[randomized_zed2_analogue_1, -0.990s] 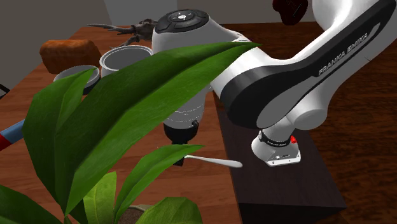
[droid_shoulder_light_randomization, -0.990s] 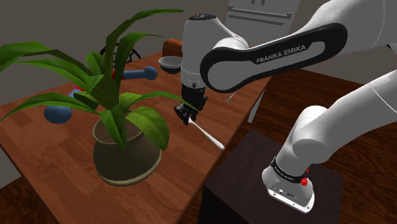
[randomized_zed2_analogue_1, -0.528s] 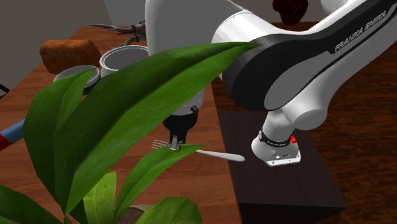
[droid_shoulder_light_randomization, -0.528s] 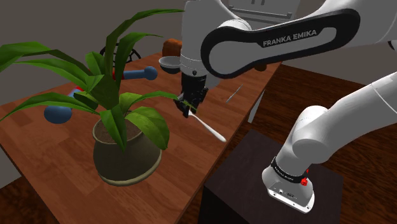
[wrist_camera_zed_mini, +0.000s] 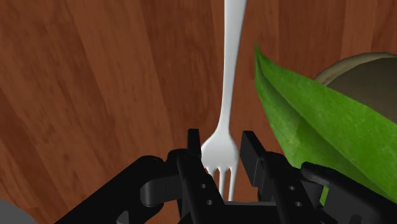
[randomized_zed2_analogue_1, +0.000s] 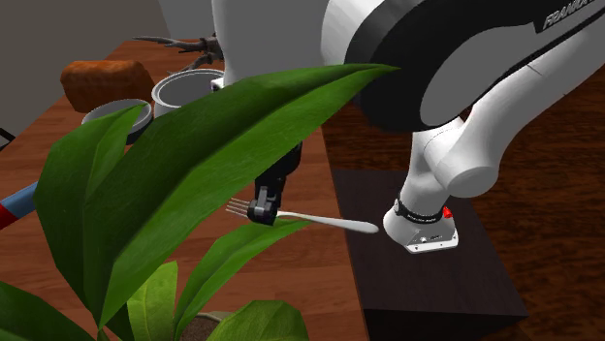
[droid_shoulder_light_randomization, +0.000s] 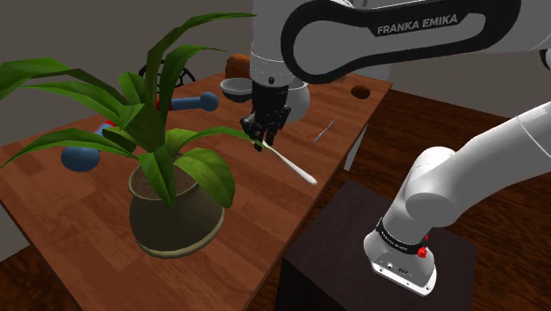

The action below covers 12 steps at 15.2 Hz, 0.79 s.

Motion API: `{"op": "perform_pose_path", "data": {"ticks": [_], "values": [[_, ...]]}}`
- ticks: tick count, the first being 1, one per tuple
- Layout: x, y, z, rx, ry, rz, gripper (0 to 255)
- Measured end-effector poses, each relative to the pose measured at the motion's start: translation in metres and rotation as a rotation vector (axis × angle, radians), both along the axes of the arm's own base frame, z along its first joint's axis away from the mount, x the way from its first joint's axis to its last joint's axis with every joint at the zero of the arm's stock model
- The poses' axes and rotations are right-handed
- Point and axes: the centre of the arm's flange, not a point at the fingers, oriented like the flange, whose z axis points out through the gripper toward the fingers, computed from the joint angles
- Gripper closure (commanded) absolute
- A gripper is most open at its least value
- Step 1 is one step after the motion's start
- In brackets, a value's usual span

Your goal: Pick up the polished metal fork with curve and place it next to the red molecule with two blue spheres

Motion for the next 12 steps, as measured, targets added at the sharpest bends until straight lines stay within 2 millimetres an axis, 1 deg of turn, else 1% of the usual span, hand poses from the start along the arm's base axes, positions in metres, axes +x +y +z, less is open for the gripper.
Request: {"op": "perform_pose_path", "data": {"ticks": [1,3,6,8,9,10,12], "values": [[0.005,0.004,0.002,0.0,0.0,0.0,255],[0.023,0.016,0.002,-0.001,0.0,0.0,255],[0.05,0.041,0.004,-0.002,0.0,0.001,255],[0.076,0.057,0.002,-0.001,0.0,0.001,255],[0.085,0.064,0.002,-0.001,0.001,0.001,255],[0.096,0.067,0.002,-0.001,0.001,0.001,255],[0.118,0.083,0.005,-0.001,0.001,0.002,255]]}}
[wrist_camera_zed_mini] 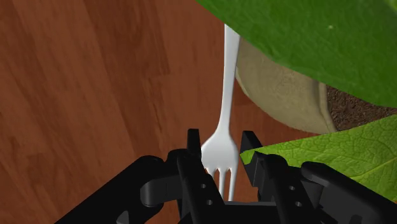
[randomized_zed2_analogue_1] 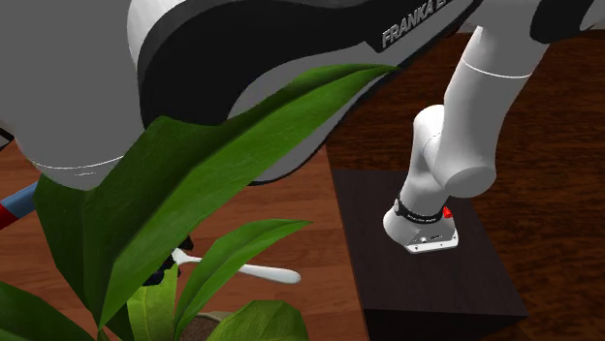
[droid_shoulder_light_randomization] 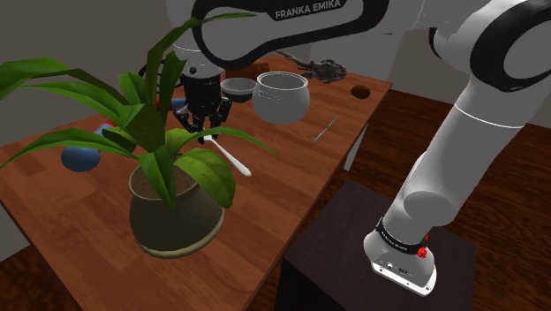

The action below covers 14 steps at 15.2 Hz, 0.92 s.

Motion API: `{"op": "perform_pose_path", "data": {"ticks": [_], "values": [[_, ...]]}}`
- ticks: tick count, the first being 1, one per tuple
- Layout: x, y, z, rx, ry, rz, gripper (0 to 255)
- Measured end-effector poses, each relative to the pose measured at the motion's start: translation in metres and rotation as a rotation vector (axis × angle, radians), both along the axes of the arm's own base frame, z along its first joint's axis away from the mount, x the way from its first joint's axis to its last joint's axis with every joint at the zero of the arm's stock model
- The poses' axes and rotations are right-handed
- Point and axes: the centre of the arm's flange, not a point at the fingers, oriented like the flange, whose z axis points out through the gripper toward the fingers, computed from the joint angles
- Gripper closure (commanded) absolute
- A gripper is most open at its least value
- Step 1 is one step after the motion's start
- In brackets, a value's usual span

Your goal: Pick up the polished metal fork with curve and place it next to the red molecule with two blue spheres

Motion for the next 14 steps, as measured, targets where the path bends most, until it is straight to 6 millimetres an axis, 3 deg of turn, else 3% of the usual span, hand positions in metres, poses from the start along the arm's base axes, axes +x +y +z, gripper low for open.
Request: {"op": "perform_pose_path", "data": {"ticks": [6,14], "values": [[0.069,0.047,-0.005,-0.003,0.003,-0.001,255],[0.075,0.052,-0.043,-0.001,0.001,-0.002,255]]}}
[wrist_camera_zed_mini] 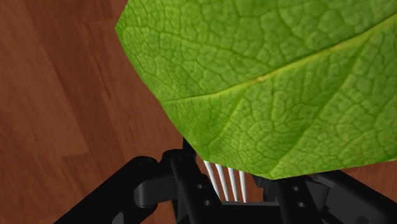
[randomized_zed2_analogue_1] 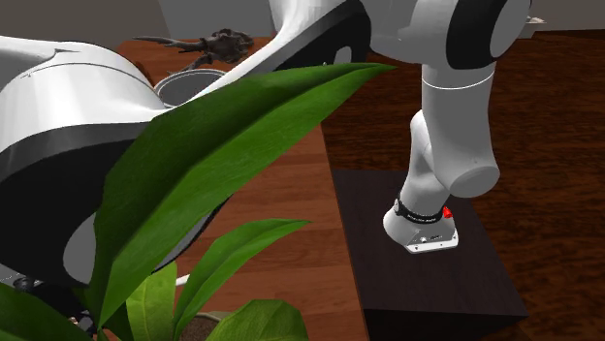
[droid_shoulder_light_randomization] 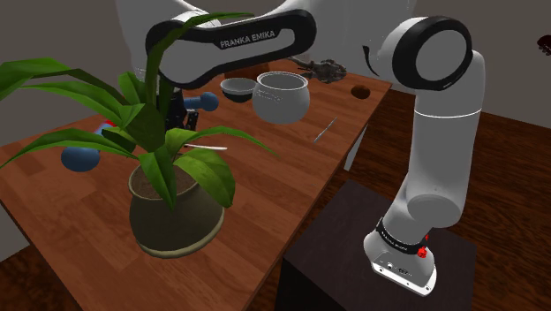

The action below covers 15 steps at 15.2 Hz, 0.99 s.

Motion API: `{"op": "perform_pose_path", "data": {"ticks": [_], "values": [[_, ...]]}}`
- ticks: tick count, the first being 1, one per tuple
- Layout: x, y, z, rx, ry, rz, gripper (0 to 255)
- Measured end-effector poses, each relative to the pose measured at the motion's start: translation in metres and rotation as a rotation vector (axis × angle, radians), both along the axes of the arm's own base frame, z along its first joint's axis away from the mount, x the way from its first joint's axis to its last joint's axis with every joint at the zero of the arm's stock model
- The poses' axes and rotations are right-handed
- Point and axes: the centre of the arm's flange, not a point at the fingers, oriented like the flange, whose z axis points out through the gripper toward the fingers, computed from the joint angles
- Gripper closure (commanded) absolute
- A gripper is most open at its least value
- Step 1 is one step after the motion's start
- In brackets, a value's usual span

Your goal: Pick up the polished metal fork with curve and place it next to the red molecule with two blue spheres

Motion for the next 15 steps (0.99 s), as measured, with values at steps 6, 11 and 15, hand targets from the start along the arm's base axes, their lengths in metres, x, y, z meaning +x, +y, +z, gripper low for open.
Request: {"op": "perform_pose_path", "data": {"ticks": [6,11,15], "values": [[0.0,0.0,-0.032,0.0,-0.001,0.0,255],[0.0,0.0,-0.057,0.0,-0.001,0.0,255],[0.001,0.0,-0.077,0.001,-0.005,-0.001,255]]}}
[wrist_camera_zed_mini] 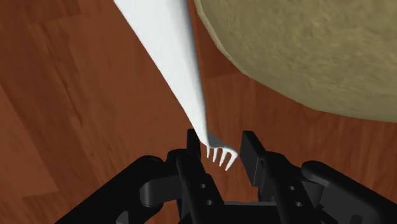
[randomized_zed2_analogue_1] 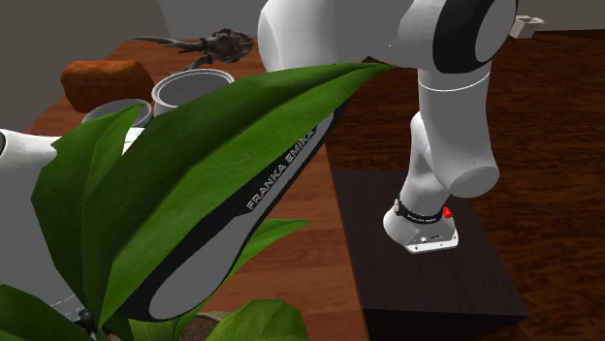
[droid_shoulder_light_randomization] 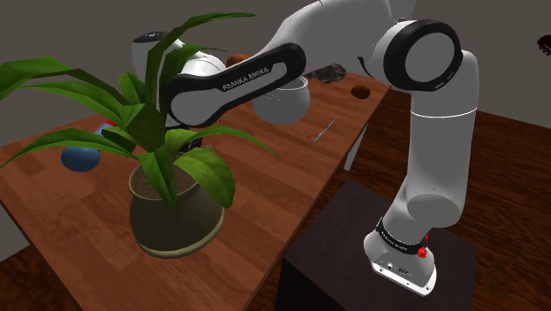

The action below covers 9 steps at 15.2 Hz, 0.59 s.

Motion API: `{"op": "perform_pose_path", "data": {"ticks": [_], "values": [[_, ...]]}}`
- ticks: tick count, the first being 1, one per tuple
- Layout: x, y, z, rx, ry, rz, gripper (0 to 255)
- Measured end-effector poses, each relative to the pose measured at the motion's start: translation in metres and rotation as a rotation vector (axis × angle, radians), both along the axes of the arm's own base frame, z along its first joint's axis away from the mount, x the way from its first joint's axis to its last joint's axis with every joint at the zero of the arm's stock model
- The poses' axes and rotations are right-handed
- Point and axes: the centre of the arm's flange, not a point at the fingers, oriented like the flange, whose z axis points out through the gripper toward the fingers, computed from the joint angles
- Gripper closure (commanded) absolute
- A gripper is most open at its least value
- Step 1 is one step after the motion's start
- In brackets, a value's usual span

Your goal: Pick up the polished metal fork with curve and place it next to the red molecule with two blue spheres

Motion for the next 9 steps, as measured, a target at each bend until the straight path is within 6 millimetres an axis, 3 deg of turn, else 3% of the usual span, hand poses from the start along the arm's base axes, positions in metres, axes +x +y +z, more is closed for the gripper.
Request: {"op": "perform_pose_path", "data": {"ticks": [6,9], "values": [[0.0,0.002,-0.027,0.005,-0.008,0.001,255],[0.0,0.002,-0.031,0.004,-0.007,0.001,255]]}}
